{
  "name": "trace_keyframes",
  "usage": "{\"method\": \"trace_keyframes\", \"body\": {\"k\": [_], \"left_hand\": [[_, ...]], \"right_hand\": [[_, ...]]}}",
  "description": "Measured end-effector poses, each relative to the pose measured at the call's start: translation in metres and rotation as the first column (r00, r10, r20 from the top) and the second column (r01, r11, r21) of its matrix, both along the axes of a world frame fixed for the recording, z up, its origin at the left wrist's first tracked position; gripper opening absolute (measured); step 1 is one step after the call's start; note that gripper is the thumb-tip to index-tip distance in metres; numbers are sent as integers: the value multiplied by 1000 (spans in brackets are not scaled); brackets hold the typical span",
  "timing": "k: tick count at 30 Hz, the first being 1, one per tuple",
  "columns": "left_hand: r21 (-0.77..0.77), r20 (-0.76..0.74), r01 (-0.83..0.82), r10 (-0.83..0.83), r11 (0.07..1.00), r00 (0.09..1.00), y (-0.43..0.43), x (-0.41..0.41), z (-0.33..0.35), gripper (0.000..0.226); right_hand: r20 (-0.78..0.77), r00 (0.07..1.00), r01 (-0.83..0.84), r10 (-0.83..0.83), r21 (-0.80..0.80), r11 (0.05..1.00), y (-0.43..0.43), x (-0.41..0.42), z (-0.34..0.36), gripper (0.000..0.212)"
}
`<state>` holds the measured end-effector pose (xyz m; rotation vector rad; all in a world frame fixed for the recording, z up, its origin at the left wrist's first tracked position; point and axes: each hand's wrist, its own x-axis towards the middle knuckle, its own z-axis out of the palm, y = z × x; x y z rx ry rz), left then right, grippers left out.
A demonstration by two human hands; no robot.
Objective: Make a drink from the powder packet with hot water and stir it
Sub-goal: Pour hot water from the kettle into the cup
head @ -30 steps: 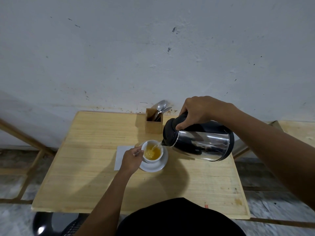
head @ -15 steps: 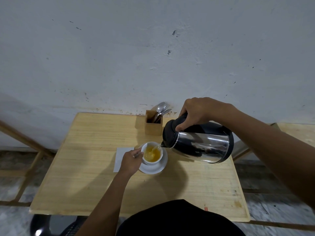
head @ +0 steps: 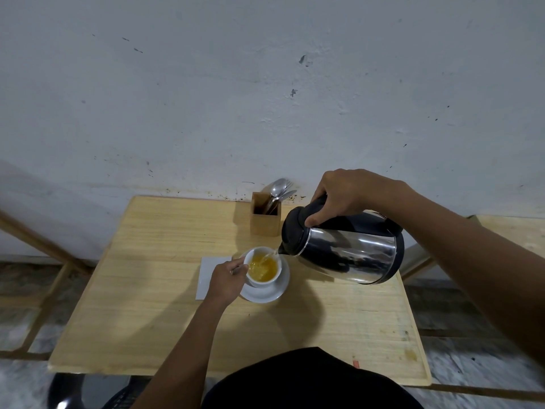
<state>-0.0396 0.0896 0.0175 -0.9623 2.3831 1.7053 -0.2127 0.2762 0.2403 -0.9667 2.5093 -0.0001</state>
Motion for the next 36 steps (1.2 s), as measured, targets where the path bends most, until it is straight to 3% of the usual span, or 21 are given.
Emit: {"method": "trace_keyframes", "body": {"k": [18, 24, 28, 36], "left_hand": [[-25, -3, 1, -1, 1000, 1000, 0, 0, -3, 36], [-2, -7, -31, 31, 1000, 1000, 0, -1, -5, 34], [13, -3, -53, 53, 999, 999, 2, -1, -5, 34], [-71, 9, -173, 174, 982, 985, 17, -5, -8, 36]], "right_hand": [[-21, 999, 31, -32, -67, 997, 18, -1, -14, 55], [-7, 988, 151, -155, -188, 970, 45, -5, -24, 56], [70, 948, 313, -310, -368, 875, 65, -5, -32, 56], [313, 863, 491, -396, -702, 515, 116, -9, -40, 38]]}}
